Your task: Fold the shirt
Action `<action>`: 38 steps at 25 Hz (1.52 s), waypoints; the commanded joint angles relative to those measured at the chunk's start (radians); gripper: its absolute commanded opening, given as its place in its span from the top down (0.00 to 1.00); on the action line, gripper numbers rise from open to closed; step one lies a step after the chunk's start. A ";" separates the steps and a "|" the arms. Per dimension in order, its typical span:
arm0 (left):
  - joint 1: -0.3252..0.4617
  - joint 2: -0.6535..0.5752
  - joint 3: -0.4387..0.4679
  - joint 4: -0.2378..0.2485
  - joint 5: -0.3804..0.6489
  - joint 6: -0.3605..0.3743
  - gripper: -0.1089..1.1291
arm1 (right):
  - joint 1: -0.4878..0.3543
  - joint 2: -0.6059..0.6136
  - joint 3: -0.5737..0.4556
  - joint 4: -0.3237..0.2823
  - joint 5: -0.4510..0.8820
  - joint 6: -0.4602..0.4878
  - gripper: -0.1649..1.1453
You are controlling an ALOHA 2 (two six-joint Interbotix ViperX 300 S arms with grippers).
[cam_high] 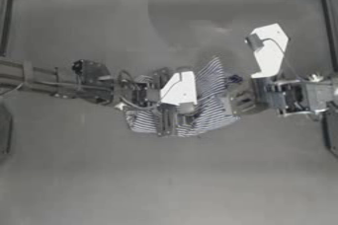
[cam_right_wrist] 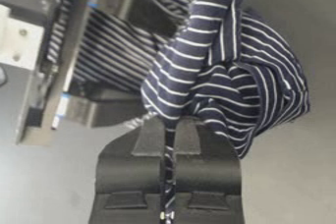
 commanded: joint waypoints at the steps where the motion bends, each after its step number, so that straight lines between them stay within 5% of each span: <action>1: 0.002 -0.106 -0.002 0.009 0.008 0.005 0.18 | -0.002 -0.028 -0.006 0.003 -0.005 -0.002 0.84; 17: 0.037 -0.376 0.236 0.021 0.044 -0.002 0.18 | -0.002 -0.032 0.006 -0.005 -0.011 -0.005 0.84; 38: 0.071 -0.230 0.318 0.018 -0.060 -0.005 0.19 | -0.002 -0.032 -0.035 0.006 0.026 0.005 0.84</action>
